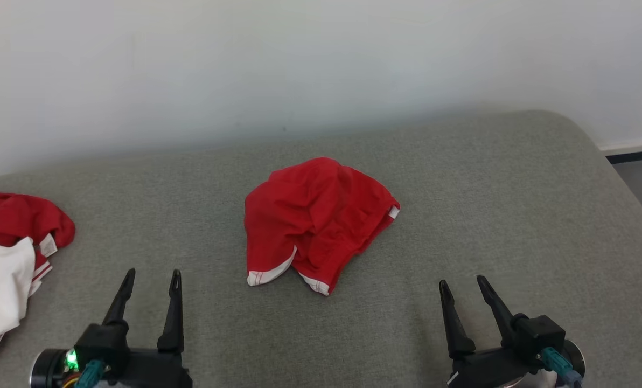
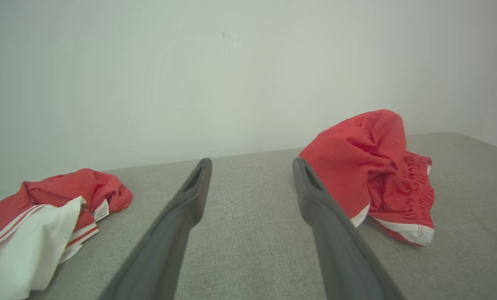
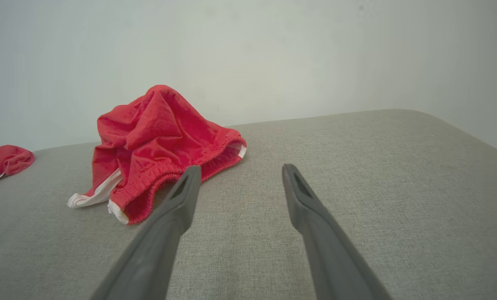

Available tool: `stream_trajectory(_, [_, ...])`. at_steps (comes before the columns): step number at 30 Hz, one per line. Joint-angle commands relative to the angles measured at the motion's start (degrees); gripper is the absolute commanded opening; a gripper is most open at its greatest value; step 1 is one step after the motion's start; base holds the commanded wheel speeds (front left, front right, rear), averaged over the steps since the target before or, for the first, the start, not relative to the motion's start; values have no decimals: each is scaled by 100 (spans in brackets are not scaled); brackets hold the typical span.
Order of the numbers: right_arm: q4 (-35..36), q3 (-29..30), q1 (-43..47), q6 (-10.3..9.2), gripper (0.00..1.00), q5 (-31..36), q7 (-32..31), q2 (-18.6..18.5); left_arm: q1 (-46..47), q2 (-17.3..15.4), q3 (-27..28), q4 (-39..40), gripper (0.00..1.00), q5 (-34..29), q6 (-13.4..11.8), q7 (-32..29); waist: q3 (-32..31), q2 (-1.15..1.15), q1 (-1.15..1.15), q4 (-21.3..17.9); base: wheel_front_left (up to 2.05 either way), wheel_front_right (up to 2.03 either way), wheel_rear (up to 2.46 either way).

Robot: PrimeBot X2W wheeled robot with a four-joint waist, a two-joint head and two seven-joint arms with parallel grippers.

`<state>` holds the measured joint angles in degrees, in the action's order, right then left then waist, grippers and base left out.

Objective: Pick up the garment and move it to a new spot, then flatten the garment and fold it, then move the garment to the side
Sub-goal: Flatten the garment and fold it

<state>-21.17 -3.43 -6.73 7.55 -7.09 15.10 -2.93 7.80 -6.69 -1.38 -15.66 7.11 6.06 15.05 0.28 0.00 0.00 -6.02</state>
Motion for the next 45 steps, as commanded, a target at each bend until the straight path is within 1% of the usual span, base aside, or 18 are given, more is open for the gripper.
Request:
stream_trajectory(1, [12, -15, -75, -12, 100, -28, 5, 9, 127, -61, -21, -68, 100, 13, 19, 19, 233, 0, 0, -231, 0, 0, 0])
stream_trajectory(8, [101, 18, -280, -12, 100, -62, 6, 11, 936, -159, -356, -791, 100, 112, 96, 19, 716, 0, 0, -721, 0, 0, 0])
stream_trajectory(13, [169, 9, -349, -12, 100, -131, 6, 11, 1272, -229, -532, -1461, 100, 208, 135, 19, 927, 0, 0, -981, 0, 0, 0])
stream_trajectory(18, [174, 24, -372, -12, 100, -181, 6, 12, 1381, -205, -669, -1974, 100, 379, 135, 19, 987, 0, 0, -1101, 0, 0, 0])
stream_trajectory(25, [156, 14, -385, -13, 100, -111, 6, 11, 1426, -180, -728, -2507, 100, 601, 138, 19, 894, 0, 0, -1149, 0, 0, 0])
stream_trajectory(26, [170, 6, -385, -13, 100, -92, 6, 11, 1455, -176, -747, -2586, 51, 625, 138, 19, 875, 0, 0, -1154, 0, 0, 0])
stream_trajectory(27, [179, 6, -374, -13, 100, -89, 6, 10, 1488, -161, -751, -2683, 29, 676, 138, 20, 855, 0, 0, -1156, 0, 0, 0])
stream_trajectory(28, [179, 15, -363, -13, 100, -80, 7, 10, 1512, -140, -767, -2753, 0, 718, 139, 20, 838, 0, 0, -1154, 0, 0, 0])
stream_trajectory(31, [182, 50, -317, -13, 100, -27, 7, 10, 1541, -146, -733, -2861, 0, 760, 139, 19, 770, 0, 0, -1118, 0, 0, 0])
stream_trajectory(35, [183, 109, -261, -13, 100, 16, 6, 11, 1504, -123, -652, -2696, 0, 748, 139, 19, 689, 0, 0, -975, 0, 0, 0])
stream_trajectory(40, [192, 124, -156, -13, 100, -42, 6, 9, 1154, -132, -443, -2136, 0, 646, 109, 19, 568, 0, 0, -701, 0, 0, 0])
stream_trajectory(44, [185, 177, -50, -13, 100, -63, 7, 8, 695, -117, -363, -1620, 0, 523, 54, 19, 461, 0, 0, -370, 0, 0, 0])
stream_trajectory(45, [185, 177, -50, -13, 100, -63, 7, 8, 695, -117, -363, -1620, 0, 523, 54, 19, 461, 0, 0, -370, 0, 0, 0])
